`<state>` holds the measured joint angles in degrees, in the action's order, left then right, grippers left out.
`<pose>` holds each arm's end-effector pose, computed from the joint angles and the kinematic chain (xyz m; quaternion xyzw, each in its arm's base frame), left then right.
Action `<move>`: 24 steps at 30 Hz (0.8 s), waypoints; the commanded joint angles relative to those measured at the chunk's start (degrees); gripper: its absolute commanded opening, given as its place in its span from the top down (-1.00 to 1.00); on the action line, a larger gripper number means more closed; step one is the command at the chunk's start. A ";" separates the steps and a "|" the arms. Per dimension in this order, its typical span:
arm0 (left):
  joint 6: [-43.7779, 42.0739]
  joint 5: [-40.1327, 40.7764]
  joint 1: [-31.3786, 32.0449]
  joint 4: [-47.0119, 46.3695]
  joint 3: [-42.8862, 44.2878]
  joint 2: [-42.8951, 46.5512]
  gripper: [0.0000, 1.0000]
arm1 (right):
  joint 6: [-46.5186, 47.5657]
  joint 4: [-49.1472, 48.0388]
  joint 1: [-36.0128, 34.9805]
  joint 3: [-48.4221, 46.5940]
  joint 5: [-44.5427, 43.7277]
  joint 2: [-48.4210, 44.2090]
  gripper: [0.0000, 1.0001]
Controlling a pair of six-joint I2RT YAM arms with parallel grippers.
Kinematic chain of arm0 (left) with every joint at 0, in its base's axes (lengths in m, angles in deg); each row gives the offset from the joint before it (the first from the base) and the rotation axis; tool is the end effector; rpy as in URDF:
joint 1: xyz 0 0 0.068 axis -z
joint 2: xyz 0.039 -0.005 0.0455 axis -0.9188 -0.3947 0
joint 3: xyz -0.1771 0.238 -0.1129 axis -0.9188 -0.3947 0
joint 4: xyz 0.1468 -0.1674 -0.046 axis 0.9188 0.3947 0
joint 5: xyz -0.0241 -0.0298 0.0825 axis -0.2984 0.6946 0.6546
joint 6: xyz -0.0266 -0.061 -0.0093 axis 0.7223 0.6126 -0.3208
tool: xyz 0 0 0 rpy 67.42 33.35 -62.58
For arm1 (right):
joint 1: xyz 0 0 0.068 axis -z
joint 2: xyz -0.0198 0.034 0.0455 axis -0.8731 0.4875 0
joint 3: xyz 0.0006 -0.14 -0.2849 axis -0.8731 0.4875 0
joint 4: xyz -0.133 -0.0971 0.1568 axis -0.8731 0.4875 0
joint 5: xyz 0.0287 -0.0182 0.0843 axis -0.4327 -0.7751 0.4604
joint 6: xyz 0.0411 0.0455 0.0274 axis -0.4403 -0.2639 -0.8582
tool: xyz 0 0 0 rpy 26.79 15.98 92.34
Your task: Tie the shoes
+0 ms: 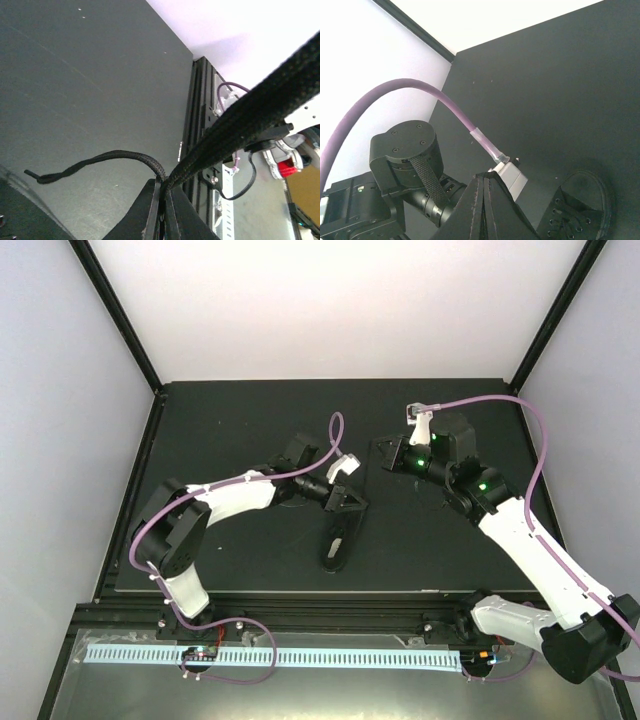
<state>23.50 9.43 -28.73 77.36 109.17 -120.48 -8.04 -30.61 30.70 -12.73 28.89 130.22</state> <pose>0.2471 -0.2493 0.2663 0.3524 0.7459 -0.5454 0.1483 0.1701 0.1137 0.3992 0.0009 0.8364 0.3914 0.3838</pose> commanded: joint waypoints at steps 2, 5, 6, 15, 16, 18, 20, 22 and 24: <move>-2.34 5.09 0.16 4.13 3.22 4.24 0.97 | 1.02 -1.25 0.25 0.74 0.09 1.20 0.97; -2.39 6.95 0.13 7.60 4.34 5.64 0.97 | 1.99 -1.70 0.17 1.78 0.30 2.78 0.97; -2.21 7.74 0.15 8.39 4.33 6.15 0.97 | 2.26 -2.00 0.24 2.41 0.40 3.37 0.97; 1.01 12.06 -0.50 13.52 3.74 9.79 0.97 | 6.39 -4.84 0.29 6.41 0.90 7.66 0.07; 1.74 12.24 -0.59 13.74 3.71 9.88 0.97 | 7.67 -5.79 0.25 7.22 0.65 7.00 -0.22; 3.34 12.23 -0.95 14.21 3.63 10.07 0.97 | 10.23 -8.38 0.25 10.14 -0.19 4.76 -0.58; 4.05 12.23 -1.17 14.68 3.62 10.35 0.97 | 12.26 -10.25 0.23 13.20 -0.78 2.43 -0.78; 4.47 12.15 -1.41 15.43 3.83 10.34 0.97 | 14.32 -12.78 0.25 16.45 1.58 0.17 -0.84; 4.96 11.49 -1.89 16.11 4.17 10.11 0.97 | 16.33 -17.92 0.20 20.49 8.00 -1.89 -0.85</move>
<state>26.35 21.08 -29.67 91.41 111.14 -112.02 2.30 -38.52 30.70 2.18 29.56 132.32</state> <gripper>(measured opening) 0.018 0.918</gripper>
